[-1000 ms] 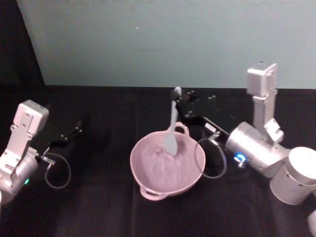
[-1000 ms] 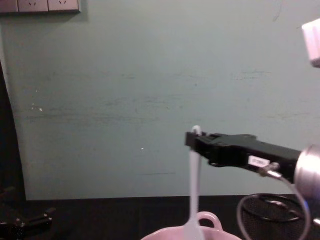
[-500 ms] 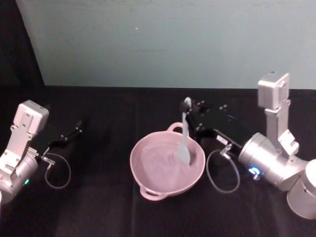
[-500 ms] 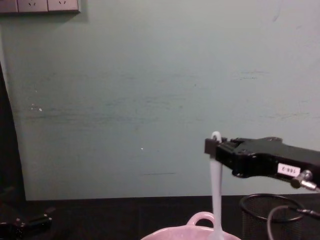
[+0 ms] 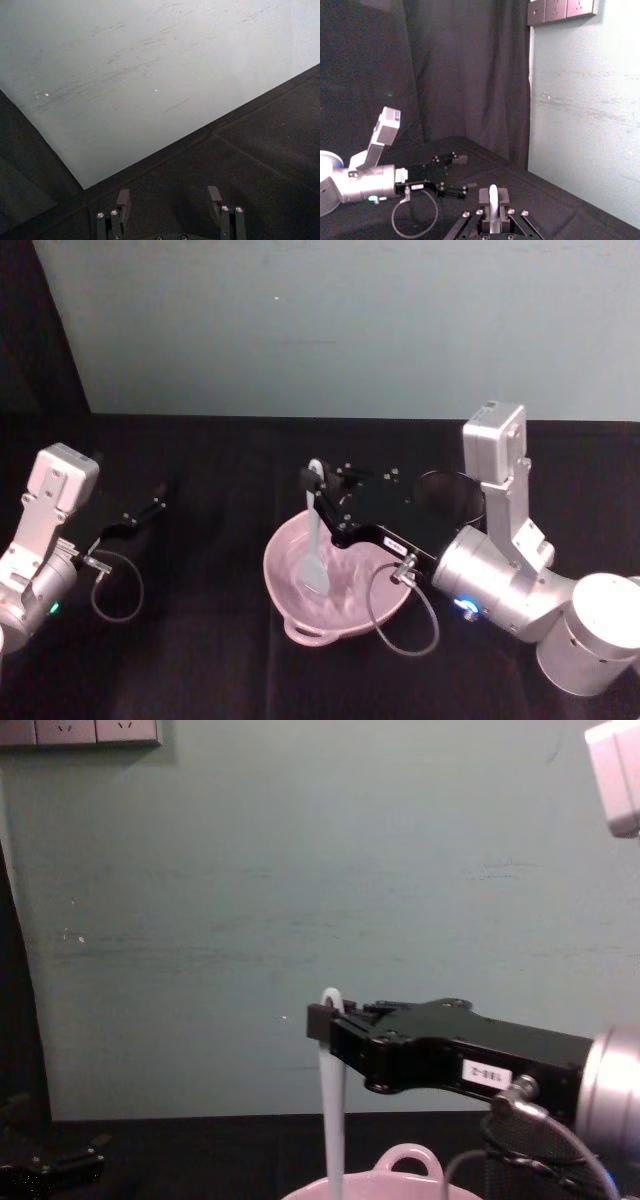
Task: Use the one hand to pick up the spoon and stir the clear water in the bowl.
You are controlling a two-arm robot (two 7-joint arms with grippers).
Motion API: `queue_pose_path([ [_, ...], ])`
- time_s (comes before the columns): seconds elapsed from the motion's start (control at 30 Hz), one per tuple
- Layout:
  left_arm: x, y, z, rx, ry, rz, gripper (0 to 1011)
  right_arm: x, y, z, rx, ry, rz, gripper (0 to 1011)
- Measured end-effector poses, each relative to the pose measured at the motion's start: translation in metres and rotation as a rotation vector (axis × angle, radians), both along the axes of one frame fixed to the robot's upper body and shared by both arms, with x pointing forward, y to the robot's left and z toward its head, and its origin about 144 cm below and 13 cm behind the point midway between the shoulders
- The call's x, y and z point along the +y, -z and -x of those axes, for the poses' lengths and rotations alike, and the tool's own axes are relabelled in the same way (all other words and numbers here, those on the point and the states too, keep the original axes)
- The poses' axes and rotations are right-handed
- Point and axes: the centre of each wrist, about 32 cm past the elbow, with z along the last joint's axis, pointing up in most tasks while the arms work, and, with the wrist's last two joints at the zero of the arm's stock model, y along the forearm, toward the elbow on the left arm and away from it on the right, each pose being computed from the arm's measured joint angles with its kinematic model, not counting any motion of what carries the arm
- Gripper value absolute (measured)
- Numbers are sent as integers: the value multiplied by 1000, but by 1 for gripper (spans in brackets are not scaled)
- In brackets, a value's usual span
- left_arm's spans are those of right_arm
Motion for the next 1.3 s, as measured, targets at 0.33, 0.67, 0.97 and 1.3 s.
queue_pose_path([
  [0.33, 0, 0, 0, 0, 0, 0, 1005, 5, 8, -26, 21, 22, -43, 110],
  [0.67, 0, 0, 0, 0, 0, 0, 1005, -18, 10, -40, 26, 126, -71, 110],
  [0.97, 0, 0, 0, 0, 0, 0, 1005, -35, 1, -27, 8, 148, -10, 109],
  [1.3, 0, 0, 0, 0, 0, 0, 1005, -19, -2, -3, 11, 50, 44, 110],
])
